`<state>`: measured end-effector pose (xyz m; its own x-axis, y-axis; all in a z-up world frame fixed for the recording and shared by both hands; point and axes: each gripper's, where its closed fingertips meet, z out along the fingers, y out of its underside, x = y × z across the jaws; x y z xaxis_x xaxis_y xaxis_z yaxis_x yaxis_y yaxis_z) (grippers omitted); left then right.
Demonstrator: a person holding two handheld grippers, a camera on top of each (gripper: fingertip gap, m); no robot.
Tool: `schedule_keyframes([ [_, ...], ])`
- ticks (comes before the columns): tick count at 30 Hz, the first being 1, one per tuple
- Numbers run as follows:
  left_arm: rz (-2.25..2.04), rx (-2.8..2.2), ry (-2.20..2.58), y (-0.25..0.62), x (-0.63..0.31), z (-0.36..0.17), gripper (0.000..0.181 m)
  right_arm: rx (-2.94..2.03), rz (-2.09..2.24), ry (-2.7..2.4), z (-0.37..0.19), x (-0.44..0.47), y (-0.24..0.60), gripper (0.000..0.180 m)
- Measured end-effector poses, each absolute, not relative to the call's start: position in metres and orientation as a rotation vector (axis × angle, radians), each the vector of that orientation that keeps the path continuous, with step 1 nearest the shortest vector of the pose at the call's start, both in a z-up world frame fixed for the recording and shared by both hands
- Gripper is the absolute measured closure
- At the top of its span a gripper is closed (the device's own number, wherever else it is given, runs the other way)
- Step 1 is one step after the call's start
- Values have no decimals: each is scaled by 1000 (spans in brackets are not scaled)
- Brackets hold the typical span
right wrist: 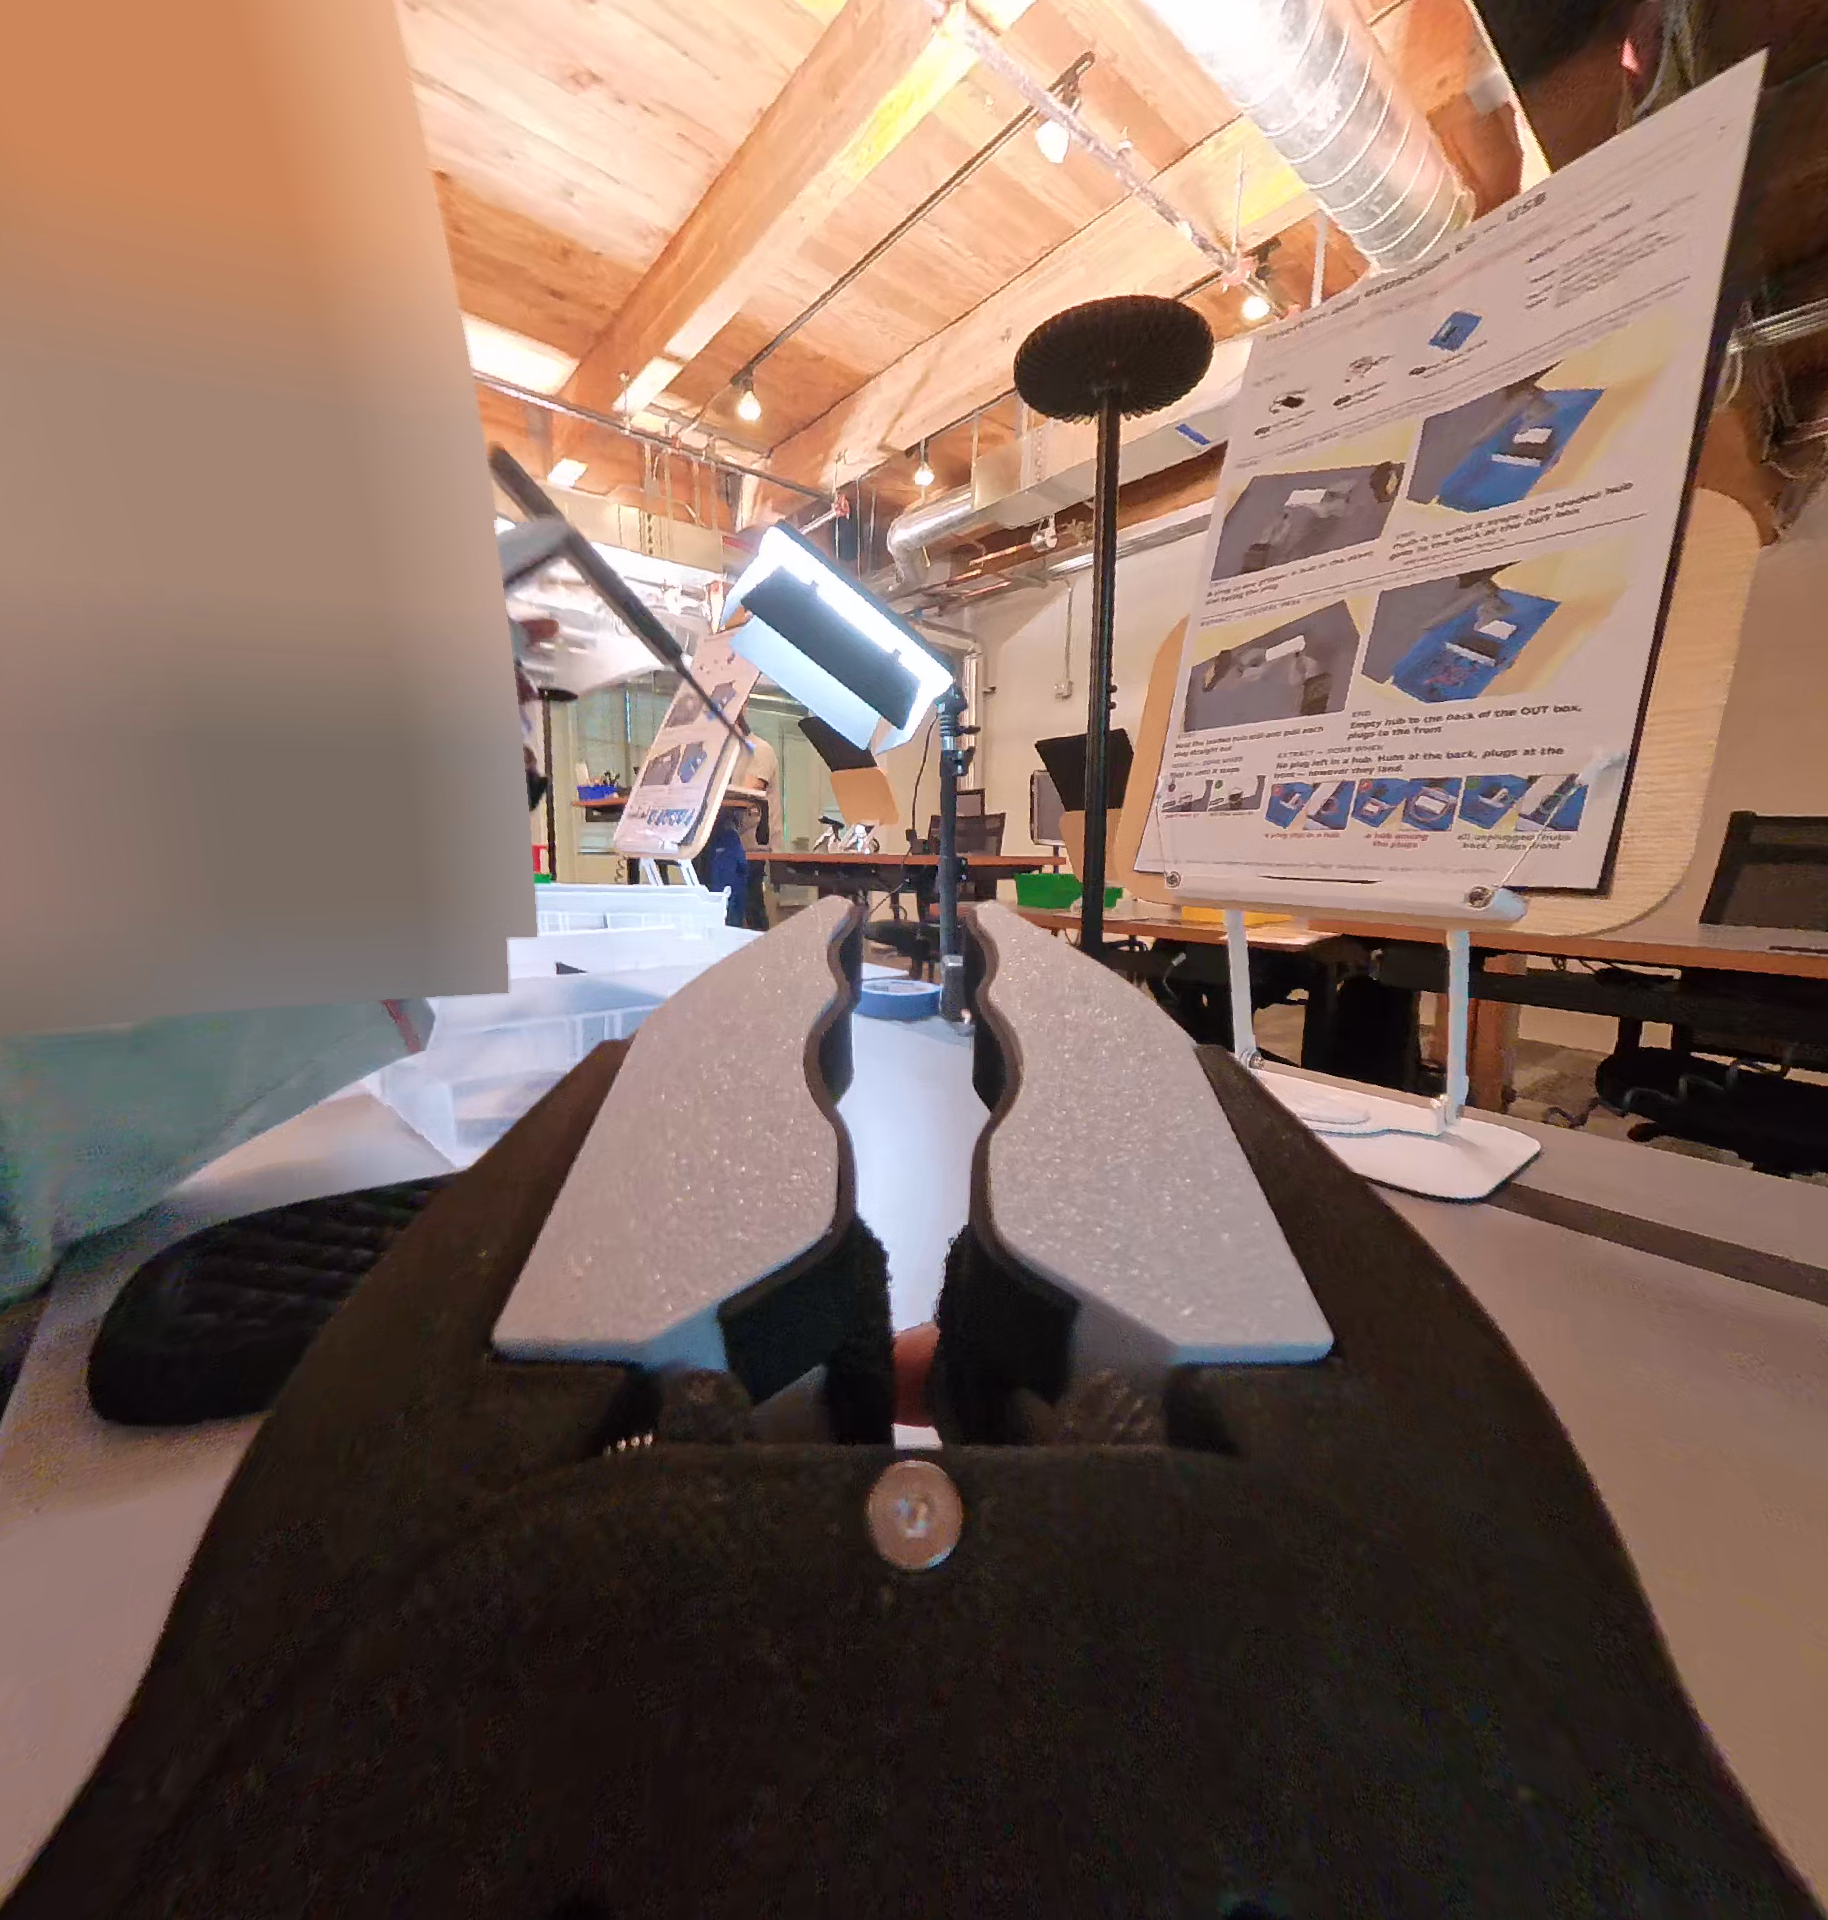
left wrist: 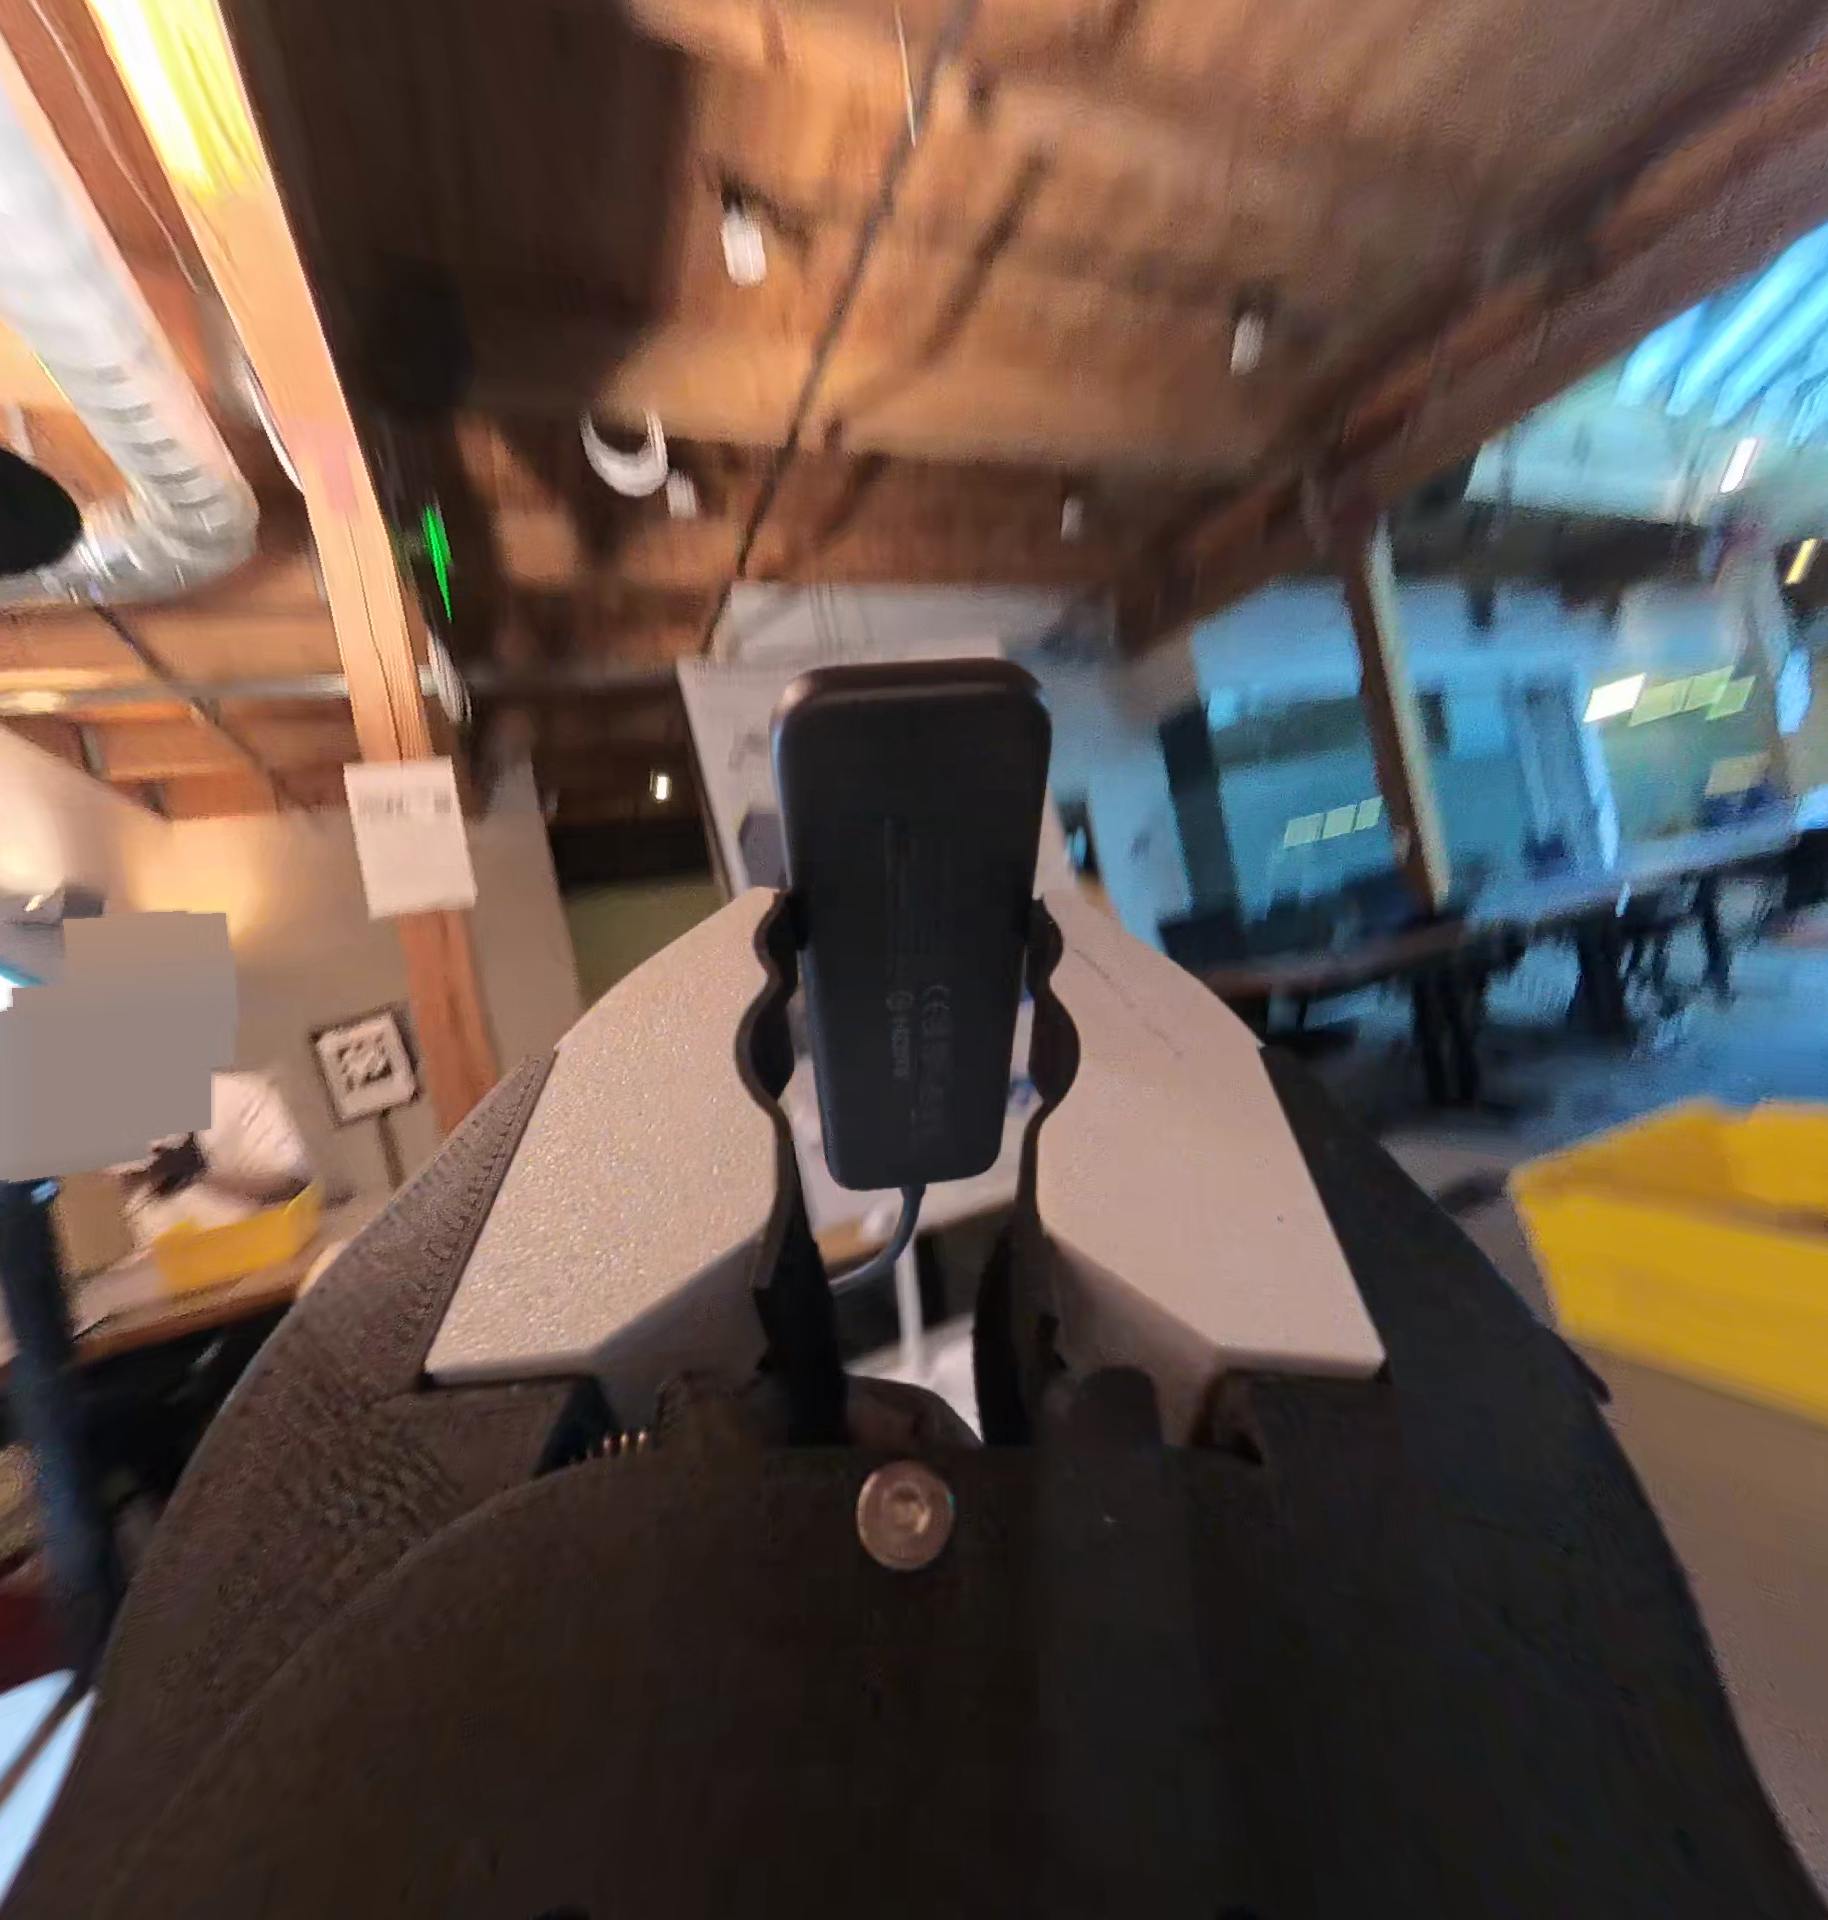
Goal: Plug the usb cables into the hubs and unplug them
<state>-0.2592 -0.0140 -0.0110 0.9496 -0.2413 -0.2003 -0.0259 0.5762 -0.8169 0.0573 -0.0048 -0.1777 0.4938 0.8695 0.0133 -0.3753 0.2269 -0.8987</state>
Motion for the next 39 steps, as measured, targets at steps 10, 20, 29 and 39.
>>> schedule_keyframes([
  [10,-950,-703,-79,-64,-178,-46,138,-839,667,-866,-173,14,-41,136],
  [20,-1555,-738,-211,-56,-84,-109,138,-667,327,-898,-145,-50,-85,113],
  [29,-1596,-904,168,-64,-39,-131,137,-662,377,-1030,-155,-24,-85,168],
  [39,-402,-1076,1312,-93,-21,-213,134,-703,791,-1388,-196,-2,-106,168],
])
